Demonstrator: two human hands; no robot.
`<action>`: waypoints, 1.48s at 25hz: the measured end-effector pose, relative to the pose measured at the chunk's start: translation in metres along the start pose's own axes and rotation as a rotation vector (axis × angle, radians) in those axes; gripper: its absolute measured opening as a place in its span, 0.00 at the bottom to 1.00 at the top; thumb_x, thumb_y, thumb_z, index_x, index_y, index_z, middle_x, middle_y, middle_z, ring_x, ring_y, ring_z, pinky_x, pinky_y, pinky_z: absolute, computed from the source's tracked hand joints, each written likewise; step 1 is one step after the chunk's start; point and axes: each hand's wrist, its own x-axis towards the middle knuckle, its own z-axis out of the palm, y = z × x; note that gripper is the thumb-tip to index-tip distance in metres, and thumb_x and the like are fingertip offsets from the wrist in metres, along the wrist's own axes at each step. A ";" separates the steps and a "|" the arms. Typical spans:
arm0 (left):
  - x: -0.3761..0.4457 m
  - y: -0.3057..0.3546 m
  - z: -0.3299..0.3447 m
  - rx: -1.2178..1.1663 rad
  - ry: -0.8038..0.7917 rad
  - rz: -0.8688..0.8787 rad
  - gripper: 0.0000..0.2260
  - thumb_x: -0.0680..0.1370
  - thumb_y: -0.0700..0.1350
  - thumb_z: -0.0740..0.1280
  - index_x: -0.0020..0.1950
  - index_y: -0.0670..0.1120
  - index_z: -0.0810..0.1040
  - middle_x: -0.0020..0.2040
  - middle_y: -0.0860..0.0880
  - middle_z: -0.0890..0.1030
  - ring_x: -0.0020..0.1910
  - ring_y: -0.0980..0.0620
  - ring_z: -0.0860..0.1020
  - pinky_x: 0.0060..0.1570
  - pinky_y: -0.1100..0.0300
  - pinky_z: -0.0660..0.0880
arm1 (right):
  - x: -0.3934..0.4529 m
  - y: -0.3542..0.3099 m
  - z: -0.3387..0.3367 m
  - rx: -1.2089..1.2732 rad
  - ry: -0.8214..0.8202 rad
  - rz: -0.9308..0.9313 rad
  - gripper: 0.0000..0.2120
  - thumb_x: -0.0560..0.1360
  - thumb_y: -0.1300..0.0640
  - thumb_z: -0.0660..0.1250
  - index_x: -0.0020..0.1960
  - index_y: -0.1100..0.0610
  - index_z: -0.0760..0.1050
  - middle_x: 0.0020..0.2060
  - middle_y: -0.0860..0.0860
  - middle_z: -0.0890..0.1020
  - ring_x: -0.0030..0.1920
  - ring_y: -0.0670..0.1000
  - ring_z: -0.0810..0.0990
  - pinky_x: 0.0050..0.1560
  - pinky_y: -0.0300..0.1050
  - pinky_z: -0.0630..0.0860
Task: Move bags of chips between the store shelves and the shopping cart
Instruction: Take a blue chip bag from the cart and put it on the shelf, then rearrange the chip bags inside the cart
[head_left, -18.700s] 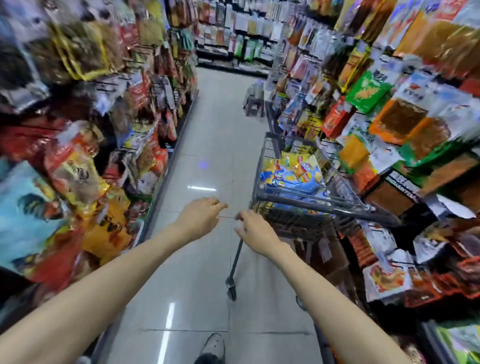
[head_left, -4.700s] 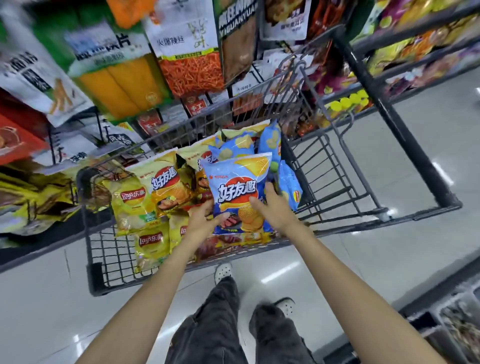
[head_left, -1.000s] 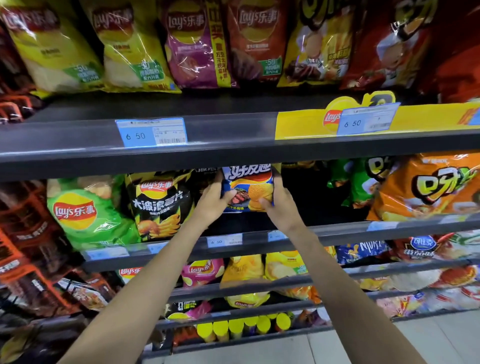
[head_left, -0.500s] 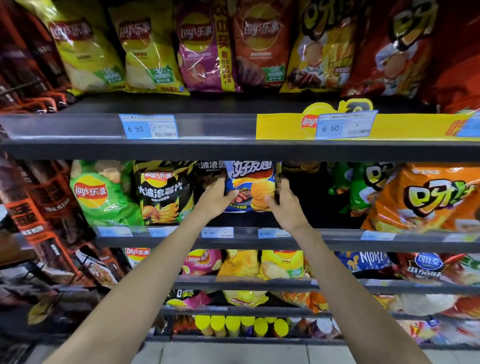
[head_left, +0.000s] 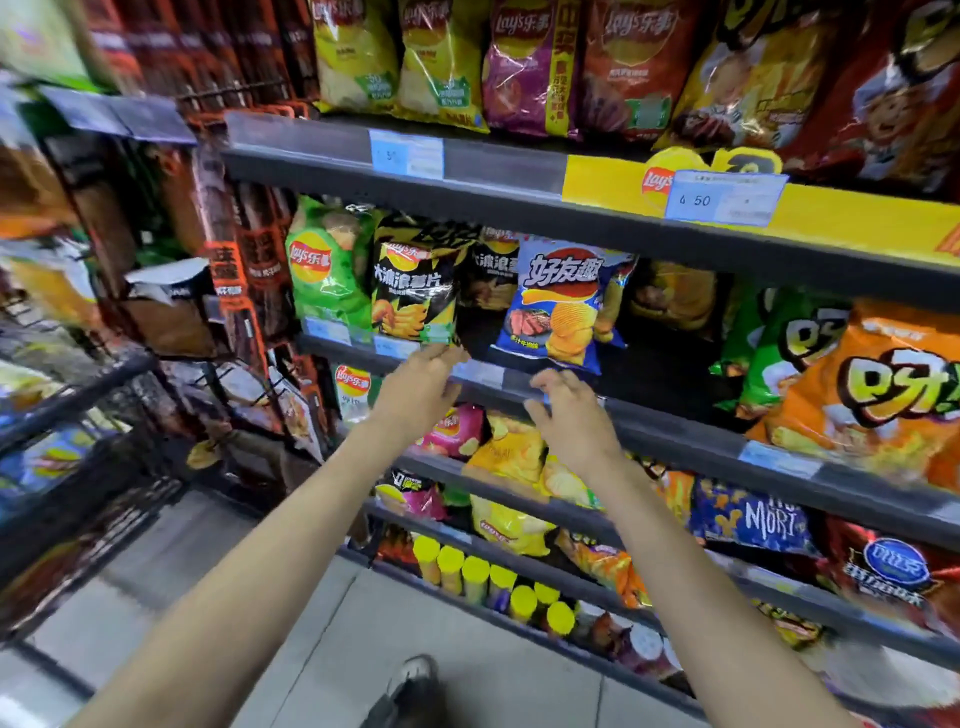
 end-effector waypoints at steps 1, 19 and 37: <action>-0.021 -0.007 0.001 0.063 -0.024 -0.036 0.19 0.80 0.43 0.65 0.71 0.50 0.71 0.68 0.45 0.73 0.62 0.41 0.75 0.51 0.46 0.78 | -0.007 -0.010 0.009 -0.030 -0.047 -0.034 0.14 0.81 0.53 0.62 0.65 0.55 0.71 0.61 0.54 0.75 0.64 0.57 0.72 0.59 0.52 0.71; -0.485 -0.177 -0.076 0.201 0.030 -0.989 0.20 0.79 0.43 0.62 0.71 0.53 0.71 0.67 0.50 0.75 0.64 0.44 0.74 0.54 0.51 0.74 | -0.189 -0.354 0.217 -0.082 -0.614 -0.880 0.14 0.80 0.53 0.61 0.64 0.56 0.71 0.58 0.55 0.76 0.60 0.60 0.75 0.55 0.53 0.74; -0.809 -0.346 -0.160 0.231 0.148 -1.509 0.17 0.79 0.47 0.65 0.69 0.53 0.73 0.61 0.51 0.78 0.57 0.46 0.78 0.46 0.53 0.76 | -0.379 -0.703 0.407 -0.103 -0.876 -1.485 0.16 0.82 0.49 0.58 0.67 0.55 0.69 0.60 0.53 0.77 0.58 0.57 0.76 0.51 0.50 0.73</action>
